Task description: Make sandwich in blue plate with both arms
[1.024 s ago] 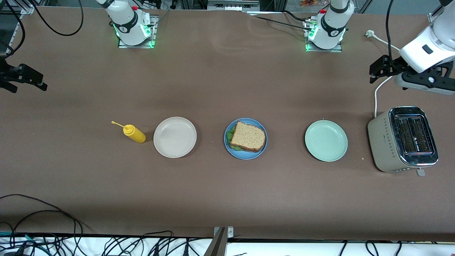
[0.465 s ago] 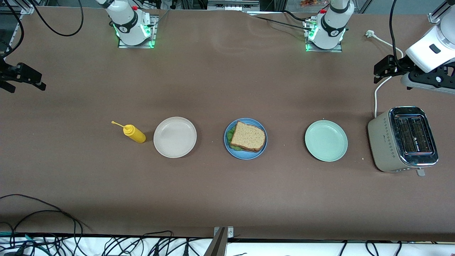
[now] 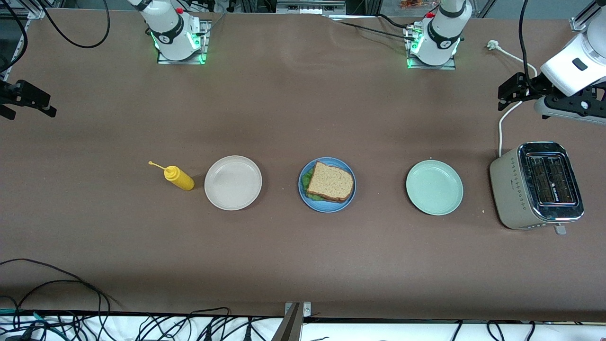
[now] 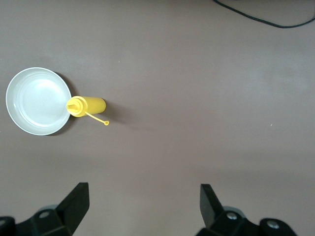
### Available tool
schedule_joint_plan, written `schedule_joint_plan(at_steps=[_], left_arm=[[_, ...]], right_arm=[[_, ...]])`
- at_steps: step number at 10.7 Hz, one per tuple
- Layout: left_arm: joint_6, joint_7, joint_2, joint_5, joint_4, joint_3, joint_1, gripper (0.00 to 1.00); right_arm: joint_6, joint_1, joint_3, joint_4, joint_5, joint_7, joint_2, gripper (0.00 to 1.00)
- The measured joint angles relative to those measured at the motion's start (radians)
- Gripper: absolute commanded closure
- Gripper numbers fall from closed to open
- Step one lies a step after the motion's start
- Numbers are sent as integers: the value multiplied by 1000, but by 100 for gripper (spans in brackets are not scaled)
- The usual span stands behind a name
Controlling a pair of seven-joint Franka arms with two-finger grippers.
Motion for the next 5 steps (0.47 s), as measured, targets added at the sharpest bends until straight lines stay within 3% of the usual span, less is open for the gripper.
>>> schedule_joint_plan(at_steps=[5], left_arm=[[-7, 0, 0, 0, 0, 0, 4, 0]], right_arm=[[17, 8, 18, 23, -53, 0, 26, 0]])
